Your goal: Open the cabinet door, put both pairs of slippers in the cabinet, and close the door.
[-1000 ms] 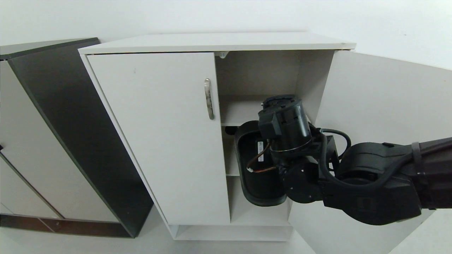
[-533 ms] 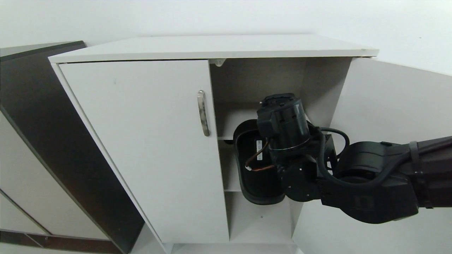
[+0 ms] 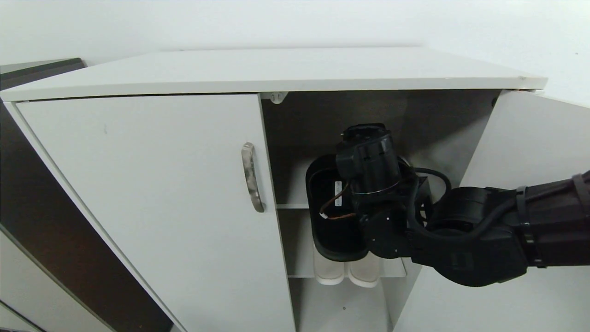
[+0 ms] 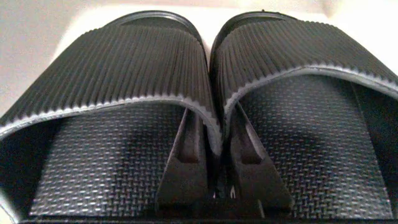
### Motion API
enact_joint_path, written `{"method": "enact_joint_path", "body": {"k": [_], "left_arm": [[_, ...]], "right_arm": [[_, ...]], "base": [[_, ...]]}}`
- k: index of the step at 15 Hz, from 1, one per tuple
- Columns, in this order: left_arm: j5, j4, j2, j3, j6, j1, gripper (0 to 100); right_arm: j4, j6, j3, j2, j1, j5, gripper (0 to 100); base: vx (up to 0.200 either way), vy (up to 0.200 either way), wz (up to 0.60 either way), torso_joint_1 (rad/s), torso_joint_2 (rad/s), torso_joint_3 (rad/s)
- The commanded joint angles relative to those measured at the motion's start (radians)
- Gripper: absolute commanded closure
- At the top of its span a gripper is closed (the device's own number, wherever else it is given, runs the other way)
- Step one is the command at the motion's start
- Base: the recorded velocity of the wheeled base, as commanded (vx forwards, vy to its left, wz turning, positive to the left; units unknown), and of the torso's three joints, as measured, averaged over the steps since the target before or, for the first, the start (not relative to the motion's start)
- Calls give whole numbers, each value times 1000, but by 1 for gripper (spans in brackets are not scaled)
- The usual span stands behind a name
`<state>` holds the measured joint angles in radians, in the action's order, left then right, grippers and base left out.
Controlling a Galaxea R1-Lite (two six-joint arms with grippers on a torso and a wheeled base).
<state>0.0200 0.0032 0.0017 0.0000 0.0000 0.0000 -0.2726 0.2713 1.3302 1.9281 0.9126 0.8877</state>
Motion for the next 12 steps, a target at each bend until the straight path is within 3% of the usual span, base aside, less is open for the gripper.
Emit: {"method": "enact_joint_path", "body": {"k": [1, 9, 12], "left_arm": [[0, 0, 0, 0, 0, 0, 100], [0, 0, 0, 0, 0, 0, 100], [0, 0, 0, 0, -2, 0, 100]], "right_arm": [[-25, -7, 1, 22, -21, -6, 100], [-30, -47, 147, 121, -89, -32, 100], [42, -47, 251, 161, -113, -47, 100]], "base": [[0, 0, 0, 0, 0, 0], [0, 0, 0, 0, 0, 0], [0, 0, 0, 0, 0, 0]]}}
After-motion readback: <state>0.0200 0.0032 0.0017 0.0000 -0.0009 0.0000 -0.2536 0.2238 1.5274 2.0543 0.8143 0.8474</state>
